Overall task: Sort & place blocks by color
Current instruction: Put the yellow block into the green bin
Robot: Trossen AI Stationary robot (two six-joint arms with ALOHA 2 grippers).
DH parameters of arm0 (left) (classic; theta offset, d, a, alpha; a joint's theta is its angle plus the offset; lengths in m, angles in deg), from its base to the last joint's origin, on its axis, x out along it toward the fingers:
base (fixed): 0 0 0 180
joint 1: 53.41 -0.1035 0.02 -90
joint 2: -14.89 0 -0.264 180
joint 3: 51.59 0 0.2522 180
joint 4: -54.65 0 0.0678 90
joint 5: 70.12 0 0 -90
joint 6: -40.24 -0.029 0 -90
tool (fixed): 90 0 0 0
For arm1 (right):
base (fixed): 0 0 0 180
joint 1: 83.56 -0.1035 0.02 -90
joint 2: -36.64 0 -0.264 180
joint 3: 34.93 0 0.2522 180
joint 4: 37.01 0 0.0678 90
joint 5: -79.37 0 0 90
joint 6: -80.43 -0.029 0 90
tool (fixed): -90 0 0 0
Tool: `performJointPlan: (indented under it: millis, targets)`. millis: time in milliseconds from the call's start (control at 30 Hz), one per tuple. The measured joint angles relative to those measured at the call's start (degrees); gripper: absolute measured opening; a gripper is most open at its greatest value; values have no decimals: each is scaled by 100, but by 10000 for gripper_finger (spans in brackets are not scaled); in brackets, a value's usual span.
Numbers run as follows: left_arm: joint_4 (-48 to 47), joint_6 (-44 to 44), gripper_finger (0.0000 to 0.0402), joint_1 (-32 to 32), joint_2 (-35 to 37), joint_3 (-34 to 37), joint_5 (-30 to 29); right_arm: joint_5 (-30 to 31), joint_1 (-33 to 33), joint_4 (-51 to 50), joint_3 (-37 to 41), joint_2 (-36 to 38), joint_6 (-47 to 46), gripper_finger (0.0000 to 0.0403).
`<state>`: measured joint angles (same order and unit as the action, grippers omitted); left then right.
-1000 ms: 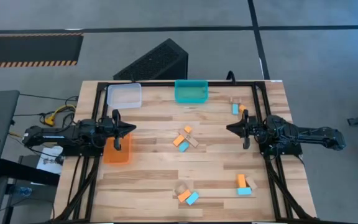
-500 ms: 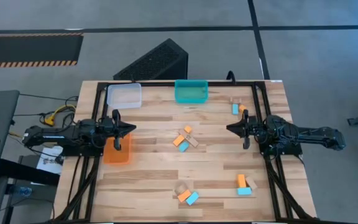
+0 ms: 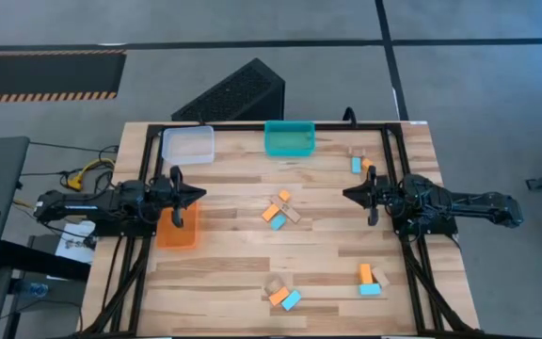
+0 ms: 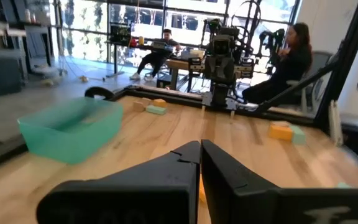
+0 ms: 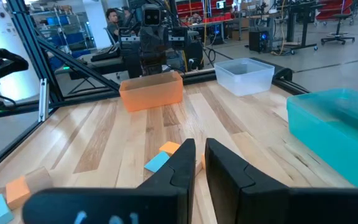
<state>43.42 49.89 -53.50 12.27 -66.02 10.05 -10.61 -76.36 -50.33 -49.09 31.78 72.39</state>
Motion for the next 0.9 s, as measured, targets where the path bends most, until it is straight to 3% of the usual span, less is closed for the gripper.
performJointPlan:
  millis: [200, 433, 667, 900]
  targets:
    - [7, 788, 0, -1, -2, -1, -3, 9, 32, 345, 4, -2, 1098, 63]
    - [268, 1249, 0, 0, -2, 0, -146, 301, 64, 1225, -27, 6, 1160, 63]
    - [755, 228, 0, -1, -28, -215, -514, 1325, 343, 1623, -328, -57, 1397, 63]
    - [728, -643, 0, -203, -744, -890, -800, 1359, 657, 1295, -1004, -1089, 1324, 71]
